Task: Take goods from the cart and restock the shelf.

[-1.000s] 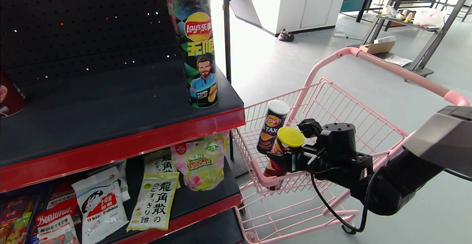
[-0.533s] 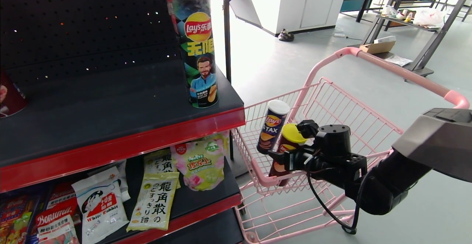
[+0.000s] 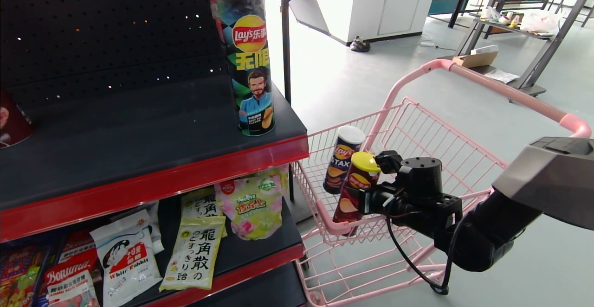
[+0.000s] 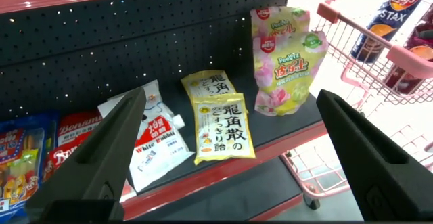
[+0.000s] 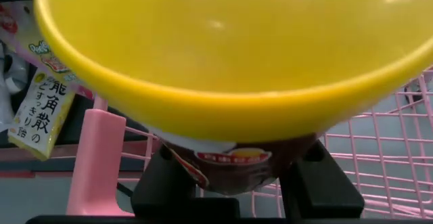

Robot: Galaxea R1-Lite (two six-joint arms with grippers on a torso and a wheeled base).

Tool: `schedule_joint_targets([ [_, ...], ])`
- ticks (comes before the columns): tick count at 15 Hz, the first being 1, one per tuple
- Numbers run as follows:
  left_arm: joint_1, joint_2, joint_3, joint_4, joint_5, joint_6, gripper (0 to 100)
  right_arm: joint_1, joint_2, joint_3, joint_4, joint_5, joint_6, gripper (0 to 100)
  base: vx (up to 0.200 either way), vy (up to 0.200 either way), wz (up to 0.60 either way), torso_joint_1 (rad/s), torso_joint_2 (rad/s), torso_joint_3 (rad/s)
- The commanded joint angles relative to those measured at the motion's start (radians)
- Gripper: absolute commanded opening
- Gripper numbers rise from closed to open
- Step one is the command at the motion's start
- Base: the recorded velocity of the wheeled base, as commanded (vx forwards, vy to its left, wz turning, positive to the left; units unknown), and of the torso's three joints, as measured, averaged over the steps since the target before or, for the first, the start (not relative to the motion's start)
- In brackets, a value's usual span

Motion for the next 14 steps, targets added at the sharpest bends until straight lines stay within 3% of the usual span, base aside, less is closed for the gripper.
schedule_joint_targets([
  [1, 0.001, 0.000, -0.001, 0.000, 0.000, 0.000, 100, 0.003, -0.102, 0.025, 0.000, 0.000, -0.019, 0, 0.000, 0.000, 0.00, 0.000, 0.00, 0.000],
  [6, -0.001, 0.000, -0.001, 0.000, 0.000, -0.002, 100, 0.002, -0.326, 0.036, 0.037, 0.002, -0.082, 0, 0.000, 0.000, 0.00, 0.000, 0.00, 0.000],
  [10, 0.001, 0.000, -0.001, 0.000, 0.000, -0.002, 100, -0.023, -0.572, -0.022, 0.255, -0.015, -0.169, 0, 0.000, 0.000, 0.00, 0.000, 0.00, 0.000],
  [11, -0.001, 0.000, -0.001, 0.000, 0.000, 0.000, 100, -0.046, -0.621, -0.064, 0.310, -0.070, -0.228, 0, 0.000, 0.000, 0.00, 0.000, 0.00, 0.000],
  [12, -0.001, 0.000, -0.001, 0.000, 0.000, -0.002, 100, -0.063, -0.679, -0.107, 0.379, -0.124, -0.295, 0, 0.000, 0.000, 0.00, 0.000, 0.00, 0.000],
  [14, -0.001, 0.000, -0.001, 0.000, 0.000, 0.000, 100, -0.064, -0.826, -0.122, 0.568, -0.115, -0.307, 0, 0.000, 0.000, 0.00, 0.000, 0.00, 0.000],
])
